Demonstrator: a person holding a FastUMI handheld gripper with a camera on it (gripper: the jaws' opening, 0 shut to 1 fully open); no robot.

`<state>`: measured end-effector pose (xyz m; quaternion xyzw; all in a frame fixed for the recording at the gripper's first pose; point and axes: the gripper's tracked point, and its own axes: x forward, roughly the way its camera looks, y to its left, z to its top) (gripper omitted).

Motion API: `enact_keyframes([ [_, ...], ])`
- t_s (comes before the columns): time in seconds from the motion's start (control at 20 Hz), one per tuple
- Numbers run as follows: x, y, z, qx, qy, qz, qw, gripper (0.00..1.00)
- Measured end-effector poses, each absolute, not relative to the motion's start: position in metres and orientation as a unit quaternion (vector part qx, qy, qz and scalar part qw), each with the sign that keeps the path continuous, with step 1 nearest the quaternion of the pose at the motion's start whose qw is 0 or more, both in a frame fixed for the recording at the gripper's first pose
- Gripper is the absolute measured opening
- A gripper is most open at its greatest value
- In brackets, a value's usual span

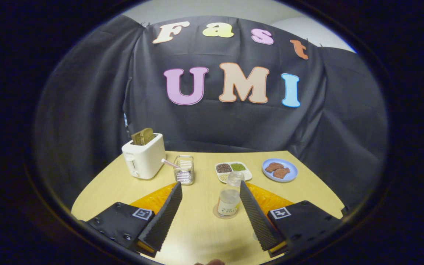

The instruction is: Take the bottle from table, then pour the juice into the cup, finally place the bottle on the coaster

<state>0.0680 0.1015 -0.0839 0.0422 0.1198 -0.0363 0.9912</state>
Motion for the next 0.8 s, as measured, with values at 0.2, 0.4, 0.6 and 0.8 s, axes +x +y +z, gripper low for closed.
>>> enact_keyframes([
  [0.2, 0.056, 0.090, -0.071, 0.040, 0.112, -0.032, 0.992, 0.99],
  [0.4, 0.044, 0.071, -0.067, 0.041, 0.105, -0.040, 0.993, 0.99],
  [0.6, 0.034, 0.062, -0.070, 0.049, 0.109, -0.046, 0.992, 0.99],
  [0.8, 0.028, 0.057, -0.070, 0.058, 0.108, -0.050, 0.991, 0.99],
])
